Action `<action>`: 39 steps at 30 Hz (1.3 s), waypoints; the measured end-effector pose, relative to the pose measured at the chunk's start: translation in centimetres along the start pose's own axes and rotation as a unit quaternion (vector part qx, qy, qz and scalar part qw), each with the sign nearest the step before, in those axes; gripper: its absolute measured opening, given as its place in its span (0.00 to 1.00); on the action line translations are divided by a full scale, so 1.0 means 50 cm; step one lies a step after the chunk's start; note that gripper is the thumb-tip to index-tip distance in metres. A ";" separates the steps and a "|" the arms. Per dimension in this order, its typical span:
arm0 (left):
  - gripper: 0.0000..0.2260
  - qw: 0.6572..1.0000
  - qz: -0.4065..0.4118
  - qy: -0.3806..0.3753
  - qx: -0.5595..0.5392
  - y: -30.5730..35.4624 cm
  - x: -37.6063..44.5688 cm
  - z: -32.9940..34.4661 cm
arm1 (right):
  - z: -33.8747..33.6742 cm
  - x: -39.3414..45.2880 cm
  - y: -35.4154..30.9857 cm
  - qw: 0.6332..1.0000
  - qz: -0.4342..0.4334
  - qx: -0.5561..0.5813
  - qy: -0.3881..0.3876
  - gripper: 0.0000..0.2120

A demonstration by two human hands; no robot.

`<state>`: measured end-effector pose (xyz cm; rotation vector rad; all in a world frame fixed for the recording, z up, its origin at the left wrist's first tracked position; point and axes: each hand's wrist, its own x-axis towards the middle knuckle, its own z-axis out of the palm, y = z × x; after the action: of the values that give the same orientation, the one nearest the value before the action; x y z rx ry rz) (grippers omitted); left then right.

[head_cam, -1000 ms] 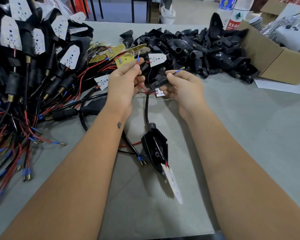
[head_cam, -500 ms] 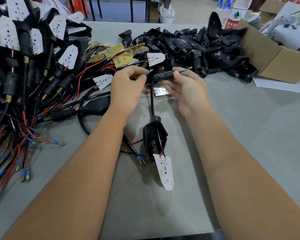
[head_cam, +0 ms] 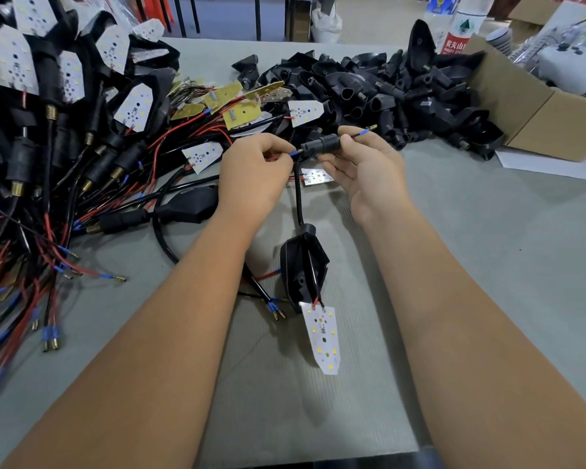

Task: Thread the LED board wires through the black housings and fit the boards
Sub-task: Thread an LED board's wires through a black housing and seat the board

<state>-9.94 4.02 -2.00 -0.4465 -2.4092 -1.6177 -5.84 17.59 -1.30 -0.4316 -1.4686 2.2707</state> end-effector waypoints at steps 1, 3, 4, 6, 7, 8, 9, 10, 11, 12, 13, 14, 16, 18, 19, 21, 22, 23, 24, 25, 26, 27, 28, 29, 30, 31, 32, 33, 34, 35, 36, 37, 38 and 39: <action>0.11 1.000 0.009 0.008 -0.016 0.003 0.000 -0.001 | -0.001 0.000 0.000 1.000 -0.002 0.003 -0.001 0.07; 0.10 0.998 0.028 0.023 -0.045 0.006 -0.001 -0.003 | -0.003 0.001 -0.002 1.000 -0.002 0.016 -0.006 0.07; 0.10 0.998 0.033 0.025 -0.051 0.006 -0.001 -0.003 | -0.004 0.001 -0.002 1.000 -0.001 0.021 -0.009 0.07; 0.10 0.998 0.032 0.023 -0.058 0.004 -0.001 -0.003 | -0.005 0.001 -0.004 1.000 -0.001 0.023 -0.015 0.07; 0.10 0.997 0.031 0.023 -0.064 0.003 -0.001 -0.003 | -0.005 0.000 -0.004 1.000 -0.003 0.022 -0.019 0.07; 0.10 0.997 0.032 0.025 -0.072 0.002 -0.001 -0.003 | -0.005 -0.001 -0.004 1.000 -0.005 0.021 -0.022 0.07; 0.10 0.996 0.033 0.028 -0.082 0.002 0.000 -0.004 | -0.004 -0.001 -0.003 0.999 -0.006 0.020 -0.024 0.07; 0.10 0.995 0.032 0.029 -0.091 0.002 0.001 -0.004 | -0.004 -0.002 -0.003 0.999 -0.008 0.019 -0.025 0.07; 0.10 0.994 0.032 0.028 -0.099 0.001 0.001 -0.004 | -0.004 -0.003 -0.002 1.000 -0.010 0.017 -0.024 0.07; 0.09 0.994 0.031 0.025 -0.103 0.001 0.000 -0.004 | -0.004 -0.003 -0.001 1.000 -0.011 0.015 -0.023 0.06; 0.09 0.994 0.032 0.021 -0.104 0.001 -0.001 -0.004 | -0.004 -0.003 -0.001 1.000 -0.014 0.013 -0.022 0.06; 0.09 0.994 0.033 0.018 -0.104 0.000 -0.002 -0.003 | -0.004 -0.004 -0.001 1.000 -0.015 0.012 -0.023 0.06; 0.09 0.994 0.034 0.020 -0.104 -0.001 -0.002 -0.003 | -0.004 -0.005 -0.003 1.000 -0.014 0.010 -0.026 0.06; 0.10 0.993 0.035 0.025 -0.110 -0.003 0.000 -0.005 | -0.005 -0.007 -0.005 0.999 -0.011 0.001 -0.033 0.06; 0.10 0.993 0.035 0.024 -0.114 -0.003 0.001 -0.006 | -0.005 -0.008 -0.005 0.999 -0.011 -0.005 -0.037 0.07; 0.12 0.992 0.040 0.009 -0.118 -0.005 0.001 -0.008 | -0.003 -0.010 -0.006 0.999 -0.016 -0.021 -0.046 0.07; 0.13 0.992 0.044 0.000 -0.115 -0.005 0.000 -0.008 | -0.002 -0.012 -0.006 0.998 -0.018 -0.028 -0.050 0.07; 0.14 0.993 0.047 -0.007 -0.111 -0.006 0.000 -0.007 | -0.001 -0.012 -0.006 0.998 -0.020 -0.032 -0.052 0.07; 0.14 0.993 0.047 -0.008 -0.109 -0.006 -0.001 -0.006 | 0.000 -0.013 -0.005 0.998 -0.020 -0.033 -0.054 0.07; 0.14 0.993 0.045 -0.007 -0.110 -0.006 -0.001 -0.006 | 0.000 -0.013 -0.005 0.998 -0.020 -0.032 -0.055 0.07; 0.13 0.993 0.042 -0.003 -0.114 -0.006 -0.001 -0.005 | 0.000 -0.013 -0.005 0.998 -0.018 -0.030 -0.055 0.07; 0.13 0.992 0.038 0.002 -0.117 -0.005 -0.001 -0.004 | -0.001 -0.012 -0.005 0.998 -0.017 -0.026 -0.054 0.07; 0.12 0.992 0.036 0.008 -0.118 -0.004 0.000 -0.003 | 0.000 -0.012 -0.005 0.998 -0.015 -0.021 -0.053 0.06; 0.10 0.993 0.037 0.015 -0.115 -0.002 0.000 -0.002 | 0.000 -0.012 -0.005 0.999 -0.014 -0.015 -0.049 0.06; 0.08 0.993 0.038 0.023 -0.110 -0.001 0.001 0.000 | 0.001 -0.011 -0.005 0.999 -0.013 -0.006 -0.044 0.06; 0.06 0.993 0.035 0.029 -0.105 0.000 0.001 0.001 | 0.000 -0.011 -0.004 0.999 -0.012 0.005 -0.037 0.06; 0.05 0.994 0.027 0.034 -0.100 0.001 0.001 0.002 | 0.000 -0.010 -0.004 0.999 -0.010 0.017 -0.029 0.06; 0.04 0.994 0.018 0.037 -0.099 0.001 0.001 0.002 | -0.001 -0.008 -0.004 0.999 -0.009 0.029 -0.020 0.06; 0.04 0.994 0.012 0.038 -0.098 0.000 0.001 0.001 | -0.002 -0.007 -0.004 0.999 -0.008 0.038 -0.013 0.05; 0.05 0.994 0.009 0.038 -0.100 0.000 0.001 0.000 | -0.003 -0.006 -0.004 0.999 -0.008 0.043 -0.009 0.05; 0.05 0.994 0.007 0.037 -0.102 0.000 0.000 -0.001 | -0.003 -0.006 -0.004 0.999 -0.009 0.044 -0.007 0.05; 0.05 0.994 0.007 0.034 -0.103 0.001 -0.001 -0.003 | -0.002 -0.007 -0.003 0.999 -0.011 0.041 -0.008 0.05; 0.05 0.995 0.009 0.028 -0.099 0.002 -0.003 -0.003 | -0.002 -0.008 -0.002 0.999 -0.013 0.036 -0.011 0.05; 0.05 0.995 0.013 0.016 -0.094 0.003 -0.005 -0.002 | -0.001 -0.010 -0.002 0.999 -0.015 0.028 -0.017 0.05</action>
<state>-9.67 3.93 -1.91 -0.4759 -2.2283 -1.8328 -5.38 17.44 -1.23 -0.3536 -1.4142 2.3001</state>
